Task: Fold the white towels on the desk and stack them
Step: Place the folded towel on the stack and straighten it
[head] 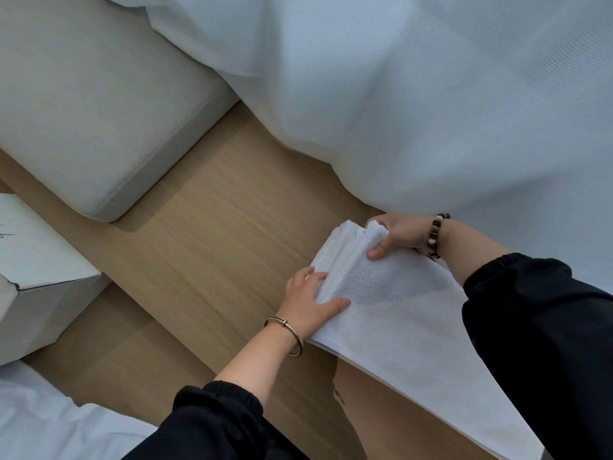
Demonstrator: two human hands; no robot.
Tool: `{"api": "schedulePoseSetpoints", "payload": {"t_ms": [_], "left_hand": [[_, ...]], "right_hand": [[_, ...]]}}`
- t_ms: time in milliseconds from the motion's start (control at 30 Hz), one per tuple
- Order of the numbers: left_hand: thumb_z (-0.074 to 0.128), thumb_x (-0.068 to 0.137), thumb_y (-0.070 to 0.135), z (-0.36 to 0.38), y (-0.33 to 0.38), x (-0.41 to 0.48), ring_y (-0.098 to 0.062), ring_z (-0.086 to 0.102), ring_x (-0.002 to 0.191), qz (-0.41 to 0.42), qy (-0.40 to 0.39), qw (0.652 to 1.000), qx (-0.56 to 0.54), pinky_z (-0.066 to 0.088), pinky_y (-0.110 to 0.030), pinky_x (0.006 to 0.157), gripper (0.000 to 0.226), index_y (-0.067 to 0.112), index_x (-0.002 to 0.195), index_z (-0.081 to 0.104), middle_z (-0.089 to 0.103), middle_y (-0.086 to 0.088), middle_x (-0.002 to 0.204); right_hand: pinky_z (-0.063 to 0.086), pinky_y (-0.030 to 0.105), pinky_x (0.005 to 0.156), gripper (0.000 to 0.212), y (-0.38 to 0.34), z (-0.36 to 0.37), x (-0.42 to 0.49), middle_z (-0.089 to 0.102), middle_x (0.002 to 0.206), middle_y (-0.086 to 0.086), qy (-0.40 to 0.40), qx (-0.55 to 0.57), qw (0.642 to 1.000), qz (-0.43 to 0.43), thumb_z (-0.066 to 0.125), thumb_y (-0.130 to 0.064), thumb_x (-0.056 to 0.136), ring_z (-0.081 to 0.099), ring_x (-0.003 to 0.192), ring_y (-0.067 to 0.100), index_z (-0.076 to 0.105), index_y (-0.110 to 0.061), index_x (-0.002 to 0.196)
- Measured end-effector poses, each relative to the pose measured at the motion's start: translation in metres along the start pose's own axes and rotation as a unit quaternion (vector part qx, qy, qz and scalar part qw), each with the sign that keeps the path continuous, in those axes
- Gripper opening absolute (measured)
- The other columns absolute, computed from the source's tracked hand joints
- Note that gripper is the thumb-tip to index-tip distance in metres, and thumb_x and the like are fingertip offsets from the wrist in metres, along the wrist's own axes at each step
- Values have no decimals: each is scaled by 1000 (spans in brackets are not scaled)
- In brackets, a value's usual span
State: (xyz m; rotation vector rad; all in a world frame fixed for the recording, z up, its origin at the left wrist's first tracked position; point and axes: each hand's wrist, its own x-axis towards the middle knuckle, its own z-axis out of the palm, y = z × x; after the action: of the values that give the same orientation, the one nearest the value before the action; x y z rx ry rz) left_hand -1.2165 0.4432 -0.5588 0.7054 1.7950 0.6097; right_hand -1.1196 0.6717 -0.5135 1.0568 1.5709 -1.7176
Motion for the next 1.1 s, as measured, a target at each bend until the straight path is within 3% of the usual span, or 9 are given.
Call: {"api": "schedulePoseSetpoints", "payload": {"t_ms": [100, 200, 467, 533, 633, 733, 800, 900, 1100], "left_hand": [[66, 67, 60, 1, 0, -4, -13, 43, 124, -31, -28, 996, -83, 37, -28, 100, 88, 30, 142, 31, 38, 6, 142], [64, 76, 56, 1, -1, -2, -15, 47, 122, -31, -35, 996, -72, 42, -31, 99, 79, 28, 143, 31, 43, 6, 141], [60, 82, 53, -4, 2, 0, -15, 54, 113, -29, -51, 995, -79, 46, -35, 96, 66, 29, 140, 39, 54, 5, 130], [59, 85, 51, -5, 2, 1, -16, 54, 113, -31, -56, 995, -71, 46, -36, 97, 62, 28, 139, 39, 54, 5, 130], [59, 88, 46, -6, 5, 3, -14, 52, 115, -23, -51, 997, -60, 45, -36, 99, 58, 26, 139, 41, 52, 7, 132], [66, 83, 41, -7, 12, 0, -7, 48, 106, 26, 82, 996, 24, 43, -26, 91, 41, 25, 118, 53, 50, 13, 114], [69, 80, 37, -9, 17, -4, -8, 48, 87, 67, 146, 985, 59, 43, -23, 76, 23, 26, 90, 52, 50, 11, 91], [68, 82, 32, -9, 20, -6, -11, 47, 66, 64, 133, 988, 43, 39, -22, 60, 27, 26, 70, 45, 50, 8, 70], [68, 83, 22, -10, 16, -5, -8, 46, 63, 40, 122, 992, 0, 37, -20, 58, 29, 26, 67, 45, 50, 9, 66]], "right_hand": [[53, 33, 68, 31, 0, 1, 4, 70, 78, -1, 18, -11, 1000, 0, 84, -5, 62, 68, 77, 20, 60, -17, 79], [53, 35, 71, 22, 1, 2, 10, 69, 80, 1, 45, -26, 999, 8, 78, -5, 73, 67, 79, 22, 61, -18, 80], [55, 45, 83, 23, -1, 3, 13, 69, 91, 7, 80, -41, 996, 10, 80, -10, 72, 67, 90, 29, 62, -16, 85], [55, 42, 83, 24, -3, 3, 14, 69, 94, 7, 102, -63, 993, 17, 80, -16, 72, 67, 91, 28, 64, -13, 90], [47, 27, 71, 34, -6, 9, 17, 65, 93, -2, 157, -129, 979, 26, 81, -28, 72, 61, 90, 20, 64, -13, 97], [40, 26, 79, 49, -7, 18, 16, 54, 104, -8, 234, -176, 956, -14, 82, -30, 70, 52, 98, 13, 58, -18, 111], [41, 24, 74, 38, -3, 22, 12, 55, 99, -7, 278, -148, 947, -58, 79, -32, 72, 53, 91, 11, 59, -20, 101], [42, 21, 65, 13, 0, 26, 4, 60, 86, -8, 303, -51, 947, -99, 68, -32, 83, 55, 78, 7, 60, -23, 80], [40, 15, 59, 13, -7, 33, 7, 59, 74, -7, 320, -30, 939, -123, 66, -16, 84, 53, 68, 4, 61, -18, 72]]}}
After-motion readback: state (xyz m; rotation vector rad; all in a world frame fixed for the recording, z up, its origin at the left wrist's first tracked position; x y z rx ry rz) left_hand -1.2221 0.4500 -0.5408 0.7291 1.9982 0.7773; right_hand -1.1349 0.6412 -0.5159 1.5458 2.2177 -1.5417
